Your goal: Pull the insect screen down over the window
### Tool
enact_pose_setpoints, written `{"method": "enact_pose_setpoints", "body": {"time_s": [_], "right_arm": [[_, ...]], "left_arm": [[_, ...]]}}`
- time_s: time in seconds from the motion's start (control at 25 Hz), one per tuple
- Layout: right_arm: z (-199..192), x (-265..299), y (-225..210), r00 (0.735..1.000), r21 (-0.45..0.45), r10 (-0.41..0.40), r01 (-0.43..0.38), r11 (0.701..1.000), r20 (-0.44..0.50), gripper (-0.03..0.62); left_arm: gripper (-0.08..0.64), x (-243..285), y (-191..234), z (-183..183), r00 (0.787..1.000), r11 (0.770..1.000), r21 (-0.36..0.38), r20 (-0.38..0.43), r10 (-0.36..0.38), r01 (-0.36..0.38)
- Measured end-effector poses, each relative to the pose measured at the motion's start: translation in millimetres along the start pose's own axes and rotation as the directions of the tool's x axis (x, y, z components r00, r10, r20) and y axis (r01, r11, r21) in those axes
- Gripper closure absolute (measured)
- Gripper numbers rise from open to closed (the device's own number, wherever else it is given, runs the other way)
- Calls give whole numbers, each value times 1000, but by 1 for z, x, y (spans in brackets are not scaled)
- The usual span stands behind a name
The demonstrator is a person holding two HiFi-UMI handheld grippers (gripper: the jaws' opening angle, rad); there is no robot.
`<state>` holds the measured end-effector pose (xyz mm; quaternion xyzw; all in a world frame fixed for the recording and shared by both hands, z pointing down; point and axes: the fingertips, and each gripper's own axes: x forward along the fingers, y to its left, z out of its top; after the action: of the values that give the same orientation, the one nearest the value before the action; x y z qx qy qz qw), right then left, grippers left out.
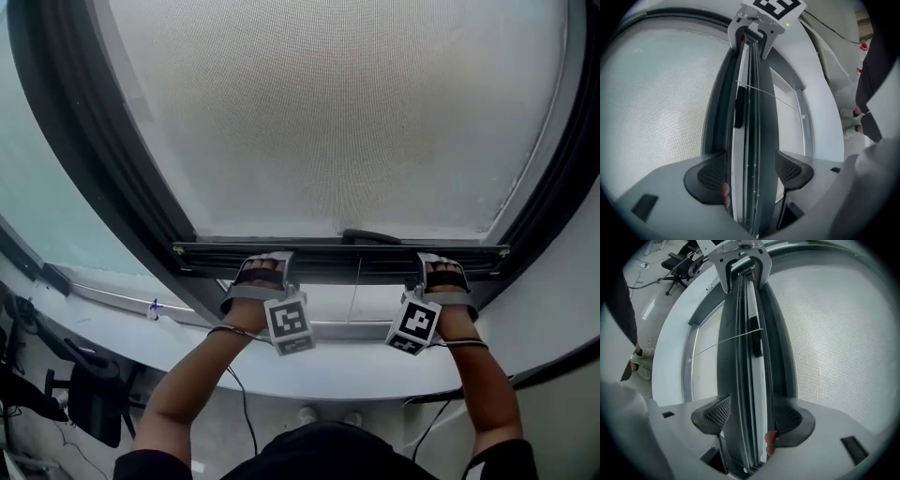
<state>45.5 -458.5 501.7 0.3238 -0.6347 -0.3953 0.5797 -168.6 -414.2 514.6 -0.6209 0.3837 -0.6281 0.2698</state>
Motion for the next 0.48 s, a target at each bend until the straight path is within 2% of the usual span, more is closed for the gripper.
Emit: {"method": "enact_pose_setpoints", "body": {"time_s": [0.16,0.32,0.48], "right_arm": [[-2,9,33,999,-11,37,-37,999,-12,310],[-2,12,38,998,-11,51,-51,999,-31,311],[-2,16,48,997,-2,69,-69,998,-29,310]], "left_arm": [[235,13,-29,0,999,999,-5,7,-39,39],[235,15,-34,0,999,997,-51,8,-50,50],[236,20,-42,0,999,998,-42,0,-41,41]]}}
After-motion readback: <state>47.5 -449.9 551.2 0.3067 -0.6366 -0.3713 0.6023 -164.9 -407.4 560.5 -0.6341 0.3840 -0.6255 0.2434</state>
